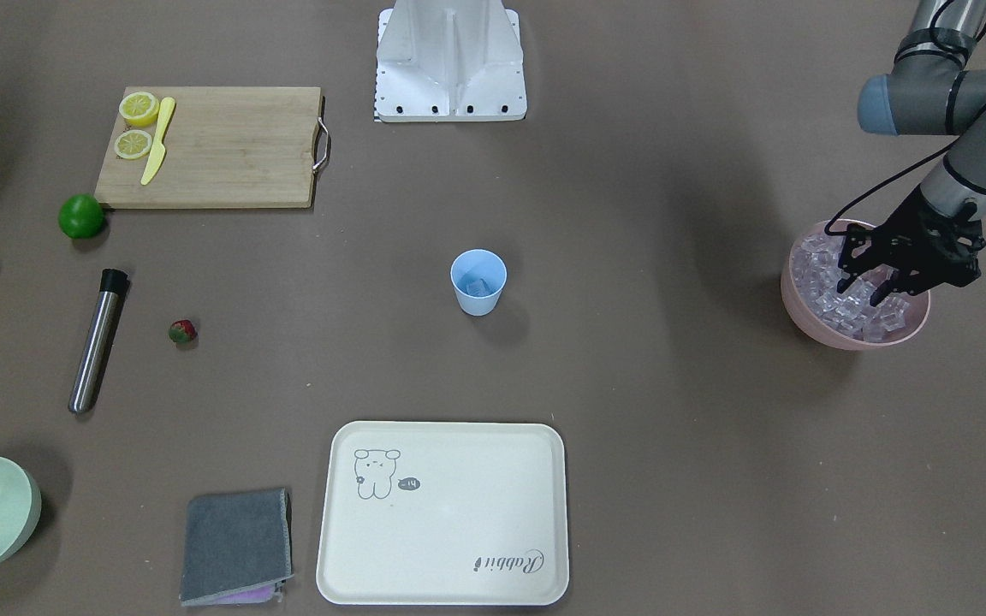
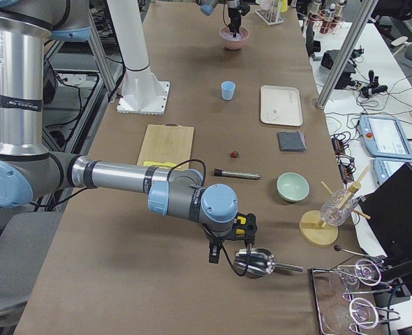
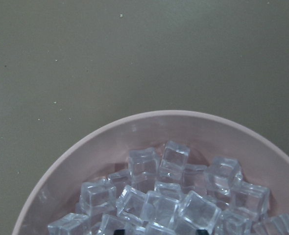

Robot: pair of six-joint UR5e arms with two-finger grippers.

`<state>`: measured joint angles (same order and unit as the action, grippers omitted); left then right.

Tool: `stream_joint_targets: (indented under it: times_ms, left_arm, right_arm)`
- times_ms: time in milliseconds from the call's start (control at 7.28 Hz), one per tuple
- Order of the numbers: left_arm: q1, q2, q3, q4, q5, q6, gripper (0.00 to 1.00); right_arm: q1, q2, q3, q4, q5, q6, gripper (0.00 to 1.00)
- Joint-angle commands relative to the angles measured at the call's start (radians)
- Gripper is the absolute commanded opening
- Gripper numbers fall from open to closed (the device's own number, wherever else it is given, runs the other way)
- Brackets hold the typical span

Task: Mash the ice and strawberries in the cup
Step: 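Grasp a third ice cube with the left gripper and lift it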

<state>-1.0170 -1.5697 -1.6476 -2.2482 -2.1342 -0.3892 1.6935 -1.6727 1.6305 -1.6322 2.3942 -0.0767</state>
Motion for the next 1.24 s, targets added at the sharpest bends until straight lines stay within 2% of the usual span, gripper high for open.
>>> stream_joint_targets:
  times_ms: [0, 137, 275, 412, 686, 824, 1098]
  left_arm:
    - [0.000, 0.005, -0.004, -0.002, -0.001, 0.001, 0.12]
    - [-0.002, 0.005, -0.011, -0.001, -0.003, 0.000, 0.04]
    - [-0.009, 0.007, -0.026, 0.005, -0.024, 0.000, 0.00]
    - [-0.059, 0.007, -0.047, 0.009, -0.089, 0.000, 0.00]
    - [-0.159, -0.001, -0.108, 0.013, -0.160, -0.009, 0.00]
    - [-0.184, -0.050, -0.119, 0.037, -0.188, -0.043, 0.00]
    - [-0.148, -0.268, -0.103, 0.093, -0.182, -0.347, 0.00]
  right_arm:
    - [0.000, 0.002, 0.002, 0.002, 0.000, 0.000, 1.00]
    - [0.000, 0.002, 0.002, 0.002, 0.000, 0.000, 1.00]
    - [0.000, 0.002, 0.005, 0.002, 0.000, 0.000, 1.00]
    - [0.000, 0.004, 0.003, 0.000, 0.000, 0.002, 1.00]
    - [0.000, 0.005, 0.008, 0.000, 0.000, 0.002, 1.00]
    - [0.000, 0.013, 0.005, 0.000, 0.000, 0.003, 1.00]
    - [0.000, 0.019, 0.002, 0.000, 0.002, 0.003, 1.00]
